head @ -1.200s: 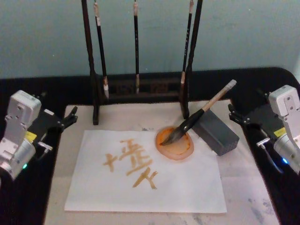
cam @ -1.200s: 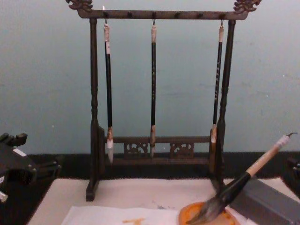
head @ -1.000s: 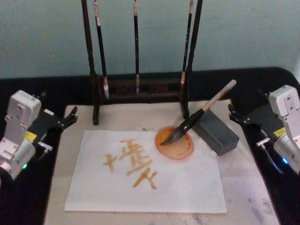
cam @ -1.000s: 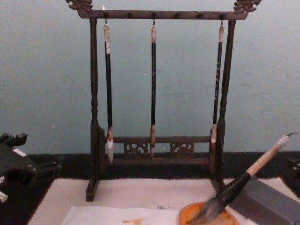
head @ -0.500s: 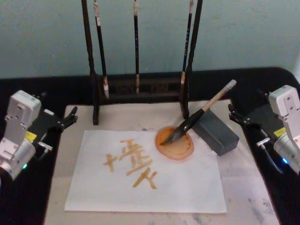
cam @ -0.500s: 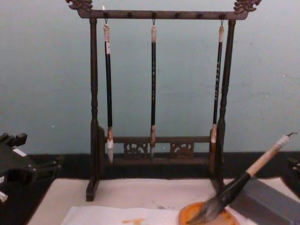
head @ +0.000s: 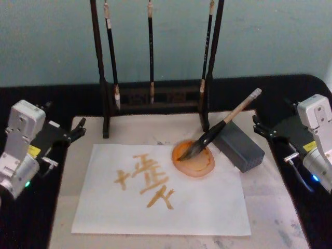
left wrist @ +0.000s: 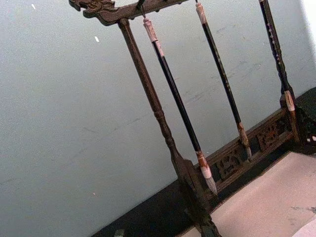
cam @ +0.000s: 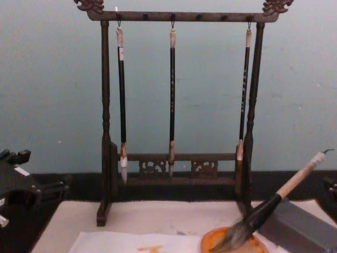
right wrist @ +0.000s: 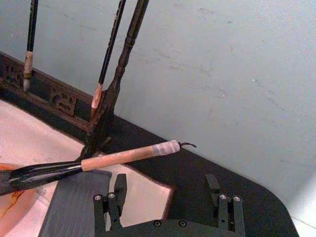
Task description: Pick up the brush from the inkstone, write on the paper, then place the brush back to its original position.
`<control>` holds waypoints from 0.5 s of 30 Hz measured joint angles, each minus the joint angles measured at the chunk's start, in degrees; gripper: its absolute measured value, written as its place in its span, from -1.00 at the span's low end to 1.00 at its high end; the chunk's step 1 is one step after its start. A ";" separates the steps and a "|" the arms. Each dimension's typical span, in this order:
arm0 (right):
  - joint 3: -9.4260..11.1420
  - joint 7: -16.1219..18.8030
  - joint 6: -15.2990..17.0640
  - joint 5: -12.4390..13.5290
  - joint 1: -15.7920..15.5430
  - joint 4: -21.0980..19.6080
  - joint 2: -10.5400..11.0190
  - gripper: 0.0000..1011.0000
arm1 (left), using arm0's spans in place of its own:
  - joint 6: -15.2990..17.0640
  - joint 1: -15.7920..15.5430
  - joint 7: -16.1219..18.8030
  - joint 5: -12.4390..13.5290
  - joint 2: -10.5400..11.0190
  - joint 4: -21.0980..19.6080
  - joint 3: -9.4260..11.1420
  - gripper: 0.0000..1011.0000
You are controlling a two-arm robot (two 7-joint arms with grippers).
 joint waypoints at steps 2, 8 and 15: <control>0.00 0.00 0.00 0.00 0.00 0.00 0.00 0.98 | 0.00 0.00 0.00 0.00 0.00 0.00 0.00 1.00; 0.00 0.00 0.00 0.00 0.00 0.00 0.00 0.98 | 0.00 0.00 0.00 0.00 0.00 0.00 0.00 1.00; 0.00 0.00 0.00 0.00 0.00 0.00 0.00 0.98 | 0.00 0.00 0.00 0.00 0.00 0.00 0.00 1.00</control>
